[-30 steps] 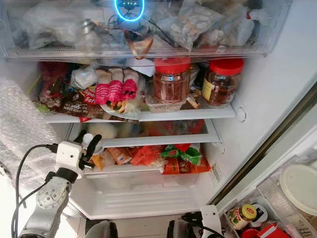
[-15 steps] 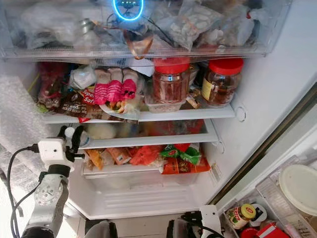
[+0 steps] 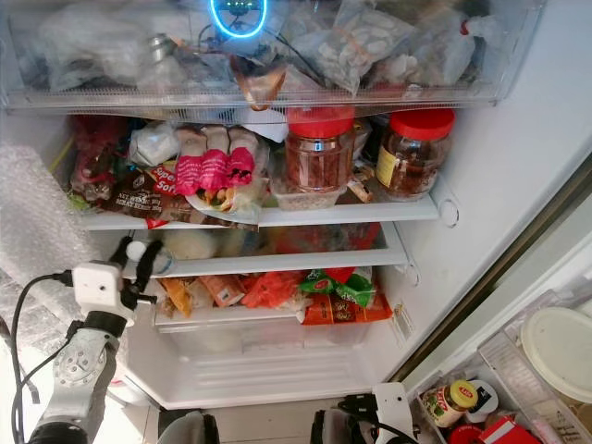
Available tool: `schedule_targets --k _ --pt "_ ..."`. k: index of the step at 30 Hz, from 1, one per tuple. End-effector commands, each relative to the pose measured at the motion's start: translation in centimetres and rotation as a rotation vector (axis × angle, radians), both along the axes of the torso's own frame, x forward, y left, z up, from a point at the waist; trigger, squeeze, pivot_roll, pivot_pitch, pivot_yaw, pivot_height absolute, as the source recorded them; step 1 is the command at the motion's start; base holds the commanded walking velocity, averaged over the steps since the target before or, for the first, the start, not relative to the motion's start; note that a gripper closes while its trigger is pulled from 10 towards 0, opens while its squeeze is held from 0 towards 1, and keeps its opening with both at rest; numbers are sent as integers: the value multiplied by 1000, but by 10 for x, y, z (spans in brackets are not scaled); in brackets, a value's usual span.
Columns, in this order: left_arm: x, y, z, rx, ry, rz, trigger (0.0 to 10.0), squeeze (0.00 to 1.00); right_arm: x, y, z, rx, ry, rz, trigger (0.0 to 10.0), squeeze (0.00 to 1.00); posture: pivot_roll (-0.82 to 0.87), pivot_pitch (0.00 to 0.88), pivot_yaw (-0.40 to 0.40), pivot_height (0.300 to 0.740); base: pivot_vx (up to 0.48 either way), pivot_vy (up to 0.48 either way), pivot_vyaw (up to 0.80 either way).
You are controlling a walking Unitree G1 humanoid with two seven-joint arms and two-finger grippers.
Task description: Restocking fridge
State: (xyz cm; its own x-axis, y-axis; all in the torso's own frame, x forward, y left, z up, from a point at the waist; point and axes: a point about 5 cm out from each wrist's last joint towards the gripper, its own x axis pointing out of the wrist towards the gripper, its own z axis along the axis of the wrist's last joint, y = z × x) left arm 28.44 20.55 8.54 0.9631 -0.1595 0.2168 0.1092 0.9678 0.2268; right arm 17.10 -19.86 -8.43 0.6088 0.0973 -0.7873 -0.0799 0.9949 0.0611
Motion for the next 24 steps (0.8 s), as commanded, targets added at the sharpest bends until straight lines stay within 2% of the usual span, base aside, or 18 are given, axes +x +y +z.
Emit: schedule_targets --k 1,4,8,18,20,21,24 --pt "-13 -3 -36 7 191 -27 10000 0 -12 -4 -5 -9 46 -15 10000 0 -99 84 -40 648 0 0 0" --pt "-18 -1 -47 4 251 -29 10000 0 -12 -4 -5 -9 48 -11 10000 0 -97 84 -40 648 0 0 0" --pt "-22 2 -53 5 285 -26 10000 0 -12 -4 -5 -10 49 -7 10000 0 -96 82 -40 648 0 0 0" --pt "-23 3 -56 25 292 -41 10000 0 -12 -3 -5 -11 49 -5 10000 0 -97 82 -38 648 0 0 0" --pt "-29 10 -65 41 382 -20 10000 0 -12 -3 -5 -15 56 2 10000 0 -96 79 -33 648 0 0 0" --pt "-30 11 -66 42 390 -18 10000 0 -12 -3 -5 -16 57 3 10000 0 -96 78 -32 648 0 0 0" --pt "-31 11 -59 30 352 -23 10000 0 -12 -3 -5 -19 58 4 10000 0 -99 77 -28 648 0 0 0"
